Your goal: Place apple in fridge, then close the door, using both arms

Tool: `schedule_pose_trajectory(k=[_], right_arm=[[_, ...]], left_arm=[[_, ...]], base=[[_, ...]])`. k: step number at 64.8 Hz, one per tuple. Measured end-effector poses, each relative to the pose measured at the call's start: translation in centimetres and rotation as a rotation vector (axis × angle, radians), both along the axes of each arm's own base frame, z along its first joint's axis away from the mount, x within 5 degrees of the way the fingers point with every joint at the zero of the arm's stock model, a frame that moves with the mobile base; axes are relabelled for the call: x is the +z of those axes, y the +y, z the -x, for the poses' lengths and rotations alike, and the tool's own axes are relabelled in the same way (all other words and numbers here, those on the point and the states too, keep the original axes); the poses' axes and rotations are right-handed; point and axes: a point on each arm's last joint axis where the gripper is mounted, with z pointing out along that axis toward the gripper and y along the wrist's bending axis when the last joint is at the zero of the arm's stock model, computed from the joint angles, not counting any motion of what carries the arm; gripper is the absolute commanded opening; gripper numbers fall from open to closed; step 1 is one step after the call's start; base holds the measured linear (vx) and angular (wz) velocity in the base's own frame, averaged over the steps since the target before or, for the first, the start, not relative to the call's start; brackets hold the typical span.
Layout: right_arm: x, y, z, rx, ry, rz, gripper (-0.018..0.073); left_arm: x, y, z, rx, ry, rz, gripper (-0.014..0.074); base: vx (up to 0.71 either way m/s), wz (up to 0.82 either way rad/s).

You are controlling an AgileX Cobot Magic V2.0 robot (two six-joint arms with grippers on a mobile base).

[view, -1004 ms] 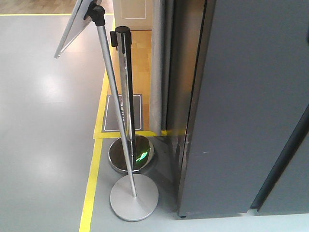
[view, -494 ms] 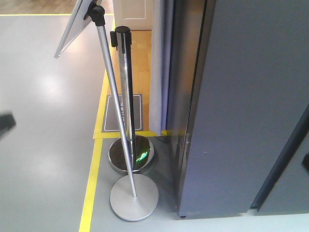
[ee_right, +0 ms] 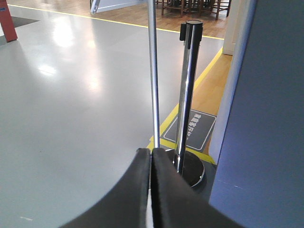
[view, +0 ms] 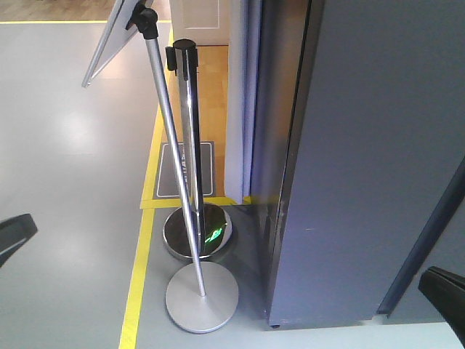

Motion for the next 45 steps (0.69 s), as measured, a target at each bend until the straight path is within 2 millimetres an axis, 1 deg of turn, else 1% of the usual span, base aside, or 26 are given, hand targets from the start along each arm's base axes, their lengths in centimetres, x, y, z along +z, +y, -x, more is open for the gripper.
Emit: schedule_pose_trajectory(k=[21,26,31,36,42,45], right_arm=[[0.0,0.0,0.0,0.005,0.004,0.001,-0.0005],[0.0,0.0,0.0,0.005,0.004,0.001,-0.0005],[0.0,0.0,0.0,0.005,0.004,0.001,-0.0005],[0.0,0.0,0.0,0.005,0.004,0.001,-0.0005],[0.0,0.0,0.0,0.005,0.004,0.001,-0.0005],[0.0,0.0,0.0,0.005,0.004,0.001,-0.0005]], left_arm=[[0.0,-0.9,0.6,-0.118,0.014,0.029,-0.0007],[0.3,-1.2,0.7,-0.138,0.005,0.072,-0.0007],[1.2,-1.3,0.7,-0.142,-0.031,0.194,-0.0007],[2.5,-1.2,0.5,-0.118,-0.088,0.363,-0.0006],[4.4,-0.7,0.4,-0.087,-0.173,0.61,-0.0006],[5.0,-0.4,0.5,-0.087,-0.207,0.698,-0.0006]], base=[[0.0,0.0],[0.0,0.0],[0.0,0.0],[0.0,0.0],[0.0,0.0],[0.0,0.0]])
